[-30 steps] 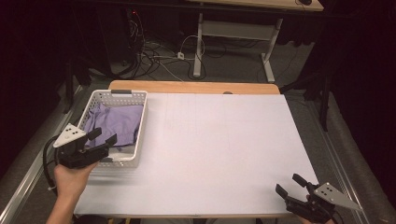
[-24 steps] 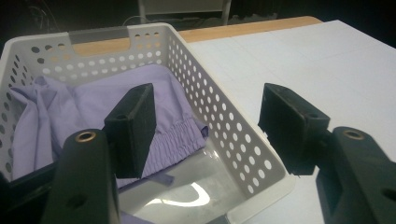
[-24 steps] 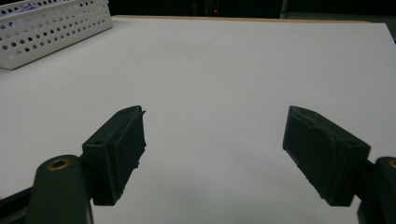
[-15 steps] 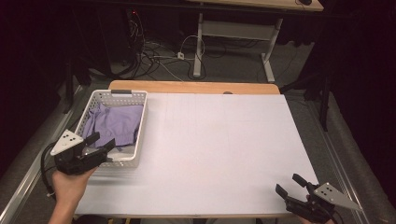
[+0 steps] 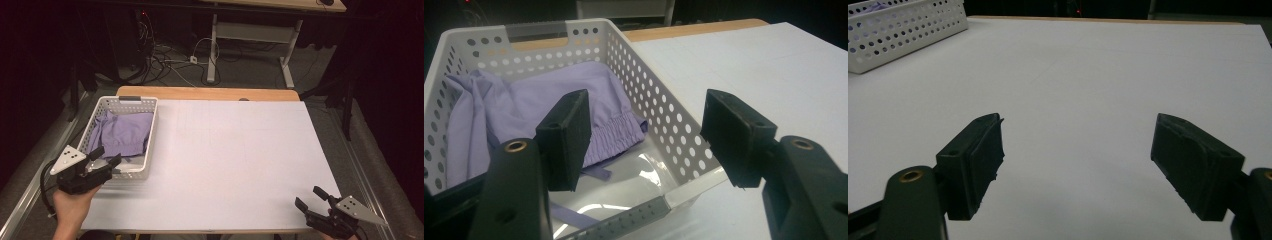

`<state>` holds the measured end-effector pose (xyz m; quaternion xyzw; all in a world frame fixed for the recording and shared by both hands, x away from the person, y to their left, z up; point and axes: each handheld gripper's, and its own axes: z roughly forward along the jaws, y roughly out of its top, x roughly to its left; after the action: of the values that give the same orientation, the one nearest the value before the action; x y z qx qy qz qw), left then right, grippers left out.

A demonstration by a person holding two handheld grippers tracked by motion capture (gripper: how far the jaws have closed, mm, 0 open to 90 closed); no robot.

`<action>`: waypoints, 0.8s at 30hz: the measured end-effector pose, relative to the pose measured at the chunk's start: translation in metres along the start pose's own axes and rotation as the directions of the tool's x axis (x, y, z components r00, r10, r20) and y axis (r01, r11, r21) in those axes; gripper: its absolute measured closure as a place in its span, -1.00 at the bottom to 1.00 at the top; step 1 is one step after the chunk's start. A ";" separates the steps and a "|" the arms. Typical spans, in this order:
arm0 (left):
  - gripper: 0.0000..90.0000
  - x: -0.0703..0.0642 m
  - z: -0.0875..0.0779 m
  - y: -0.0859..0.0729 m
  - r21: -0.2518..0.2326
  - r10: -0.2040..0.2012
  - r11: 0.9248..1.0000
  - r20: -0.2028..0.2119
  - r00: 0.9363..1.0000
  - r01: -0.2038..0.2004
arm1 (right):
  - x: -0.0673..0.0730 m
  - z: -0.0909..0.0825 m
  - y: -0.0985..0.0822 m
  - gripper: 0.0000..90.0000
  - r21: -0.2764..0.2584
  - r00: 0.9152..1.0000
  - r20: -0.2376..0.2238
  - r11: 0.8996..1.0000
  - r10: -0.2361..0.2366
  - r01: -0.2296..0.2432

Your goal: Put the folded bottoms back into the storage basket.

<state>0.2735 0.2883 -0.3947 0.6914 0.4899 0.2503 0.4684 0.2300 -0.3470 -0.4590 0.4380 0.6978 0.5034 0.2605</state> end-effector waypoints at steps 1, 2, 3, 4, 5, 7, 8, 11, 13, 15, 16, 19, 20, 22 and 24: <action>-0.22 0.000 -0.001 -0.001 -0.001 -0.003 1.000 0.000 1.000 0.003 | 0.000 0.000 0.000 -0.51 0.000 1.000 0.000 1.000 -0.001 0.001; -0.22 0.001 -0.001 -0.001 -0.003 -0.005 1.000 -0.001 1.000 0.005 | 0.000 0.000 0.000 -0.51 0.001 1.000 0.000 1.000 -0.002 0.002; -0.22 0.001 -0.002 -0.002 -0.003 -0.006 1.000 -0.001 1.000 0.006 | 0.000 0.000 0.000 -0.51 0.002 1.000 -0.001 1.000 -0.002 0.002; -0.22 0.001 -0.002 -0.003 -0.004 -0.007 1.000 -0.002 1.000 0.007 | 0.000 0.000 0.000 -0.51 0.001 1.000 -0.001 1.000 -0.002 0.002; -0.22 0.002 -0.003 -0.003 -0.006 -0.008 1.000 -0.003 1.000 0.008 | 0.000 0.000 0.000 -0.51 0.001 1.000 0.000 1.000 -0.002 0.002; -0.22 0.002 -0.004 -0.005 -0.007 -0.009 1.000 -0.006 1.000 0.009 | 0.000 0.000 0.000 -0.51 0.001 1.000 0.000 1.000 -0.001 0.001; -0.22 0.002 -0.005 -0.006 -0.007 -0.010 1.000 -0.007 1.000 0.010 | 0.000 0.000 0.000 -0.51 0.002 1.000 0.000 1.000 -0.003 0.003; -0.22 0.002 -0.005 -0.008 -0.004 -0.006 1.000 -0.013 1.000 0.006 | 0.000 0.000 0.000 -0.51 0.002 1.000 0.000 1.000 -0.002 0.002; -0.22 0.002 -0.005 -0.009 -0.003 -0.002 1.000 -0.019 1.000 0.002 | 0.000 0.000 0.000 -0.51 0.003 1.000 0.000 1.000 -0.002 0.002; -0.22 0.003 -0.006 -0.010 -0.001 -0.001 1.000 -0.023 1.000 0.000 | 0.000 0.000 0.000 -0.51 0.005 1.000 0.001 1.000 0.000 0.000; -0.22 0.003 -0.006 -0.011 -0.002 -0.001 1.000 -0.024 1.000 0.001 | 0.000 0.000 0.000 -0.51 0.005 1.000 0.002 1.000 0.000 0.000; -0.22 0.002 -0.006 -0.012 -0.006 0.004 1.000 -0.027 1.000 -0.004 | 0.000 0.000 0.000 -0.51 0.005 1.000 0.002 1.000 0.002 -0.002; -0.22 0.002 -0.006 -0.013 -0.006 0.006 1.000 -0.028 1.000 -0.006 | 0.000 0.000 0.000 -0.51 0.004 1.000 0.002 1.000 0.001 -0.001; -0.22 0.001 -0.006 -0.014 -0.004 0.011 1.000 -0.029 1.000 -0.011 | 0.000 0.000 0.000 -0.51 0.003 1.000 0.002 1.000 0.001 -0.001; -0.22 0.001 -0.005 -0.016 0.000 0.014 1.000 -0.030 0.999 -0.014 | 0.000 0.000 0.000 -0.51 0.002 1.000 0.002 1.000 0.002 -0.002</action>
<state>0.2627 0.2924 -0.4064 0.6907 0.4920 0.2641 0.4594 0.2304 -0.3473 -0.4593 0.4395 0.6976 0.5025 0.2601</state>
